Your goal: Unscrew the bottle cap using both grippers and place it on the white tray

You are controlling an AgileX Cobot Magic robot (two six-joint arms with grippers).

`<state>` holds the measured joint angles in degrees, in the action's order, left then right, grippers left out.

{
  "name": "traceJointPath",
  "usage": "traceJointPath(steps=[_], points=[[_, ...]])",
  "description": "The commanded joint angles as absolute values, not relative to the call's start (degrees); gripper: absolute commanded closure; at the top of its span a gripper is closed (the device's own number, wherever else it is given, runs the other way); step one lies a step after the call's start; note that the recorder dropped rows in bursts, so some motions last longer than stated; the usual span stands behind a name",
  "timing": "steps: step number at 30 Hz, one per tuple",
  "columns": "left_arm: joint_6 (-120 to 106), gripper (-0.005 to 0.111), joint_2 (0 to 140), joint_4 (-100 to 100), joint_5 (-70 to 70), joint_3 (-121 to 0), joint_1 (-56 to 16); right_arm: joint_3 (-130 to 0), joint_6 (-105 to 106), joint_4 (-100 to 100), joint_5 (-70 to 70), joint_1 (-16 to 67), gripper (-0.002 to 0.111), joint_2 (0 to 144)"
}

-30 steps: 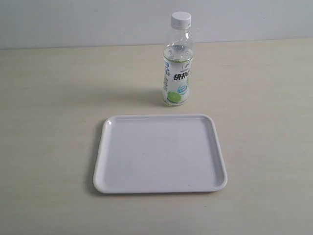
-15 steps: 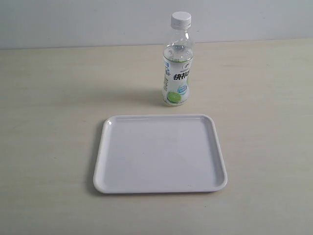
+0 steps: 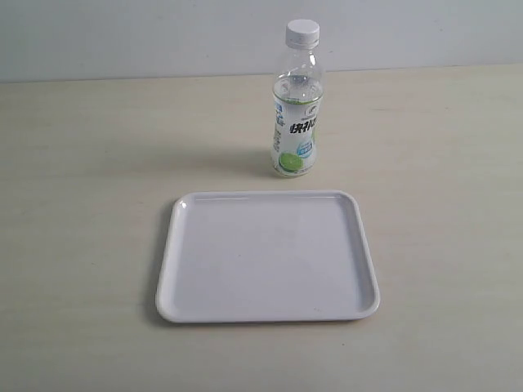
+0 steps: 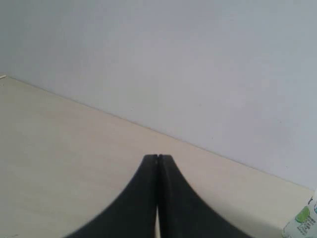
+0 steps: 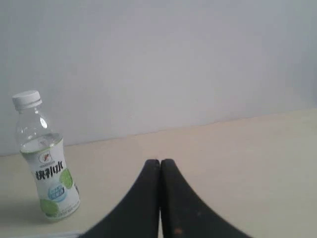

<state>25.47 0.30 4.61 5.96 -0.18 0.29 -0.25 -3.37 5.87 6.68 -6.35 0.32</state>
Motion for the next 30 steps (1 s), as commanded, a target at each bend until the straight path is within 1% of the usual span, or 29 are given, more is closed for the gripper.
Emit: traceJointPath(steps=[1, 6, 7, 8, 9, 11, 12, 13, 15, 16, 20, 21, 23, 25, 26, 28, 30], points=[[25.22, 0.107, 0.00, 4.27, 5.88, 0.00, -0.05, 0.00, -6.57, 8.57, -2.29, -6.61, 0.108, 0.00], [25.22, 0.107, 0.00, 4.27, 5.88, 0.00, -0.05, 0.00, -26.81, 28.15, -13.74, -6.61, 0.108, 0.00], [25.22, 0.107, 0.00, 4.27, 5.88, 0.00, -0.05, 0.00, -31.48, 33.02, -18.38, -6.61, 0.108, 0.00], [25.22, 0.107, 0.00, 4.27, 5.88, 0.00, -0.05, 0.00, -33.96, 34.41, -20.72, -6.61, 0.108, 0.00], [25.22, 0.107, 0.00, 4.27, 5.88, 0.00, -0.05, 0.00, -41.24, 36.07, -24.25, -6.61, 0.108, 0.00], [25.22, 0.107, 0.00, 4.27, 5.88, 0.00, -0.05, 0.00, -45.94, 35.64, -26.17, -6.61, 0.108, 0.00], [25.22, 0.107, 0.00, 4.27, 5.88, 0.00, -0.05, 0.00, -45.29, 32.78, -24.13, -6.61, 0.108, 0.00], [25.22, 0.107, 0.00, 4.27, 5.88, 0.00, -0.05, -0.44, -43.84, 19.97, -13.20, -6.61, 0.108, 0.00], [25.22, 0.107, 0.00, 4.27, 5.88, 0.00, -0.05, -3.36, -44.06, 8.45, 0.83, -6.61, 0.108, 2.72], [25.22, 0.107, 0.00, 4.27, 5.88, 0.00, -0.05, -3.78, -43.78, 8.13, -0.50, -6.61, 0.108, 4.78], [25.22, 0.107, 0.00, 4.27, 5.88, 0.00, -0.05, -3.99, -42.27, 9.04, -18.33, -6.61, 0.108, 6.65], [25.22, 0.107, 0.00, 4.27, 5.88, 0.00, -0.05, -3.99, -39.80, 9.04, -19.97, -6.61, 0.108, 6.78], [25.22, 0.107, 0.00, 4.27, 5.88, 0.00, -0.05, -3.99, -34.98, 13.08, -18.12, -6.61, 0.108, 7.66], [25.22, 0.107, 0.00, 4.27, 5.88, 0.00, -0.05, -3.99, -33.65, 25.61, -18.00, -6.61, 0.108, 9.19], [25.22, 0.107, 0.00, 4.27, 5.88, 0.00, -0.05, -3.99, -31.08, 30.14, -20.34, -6.61, 0.108, 10.07], [25.22, 0.107, 0.00, 4.27, 5.88, 0.00, -0.05, -4.16, -24.31, 32.91, -28.35, -6.61, 0.108, 13.16], [25.22, 0.107, 0.00, 4.27, 5.88, 0.00, -0.05, -6.83, -18.81, 32.91, -30.34, -6.61, 0.108, 16.85]])
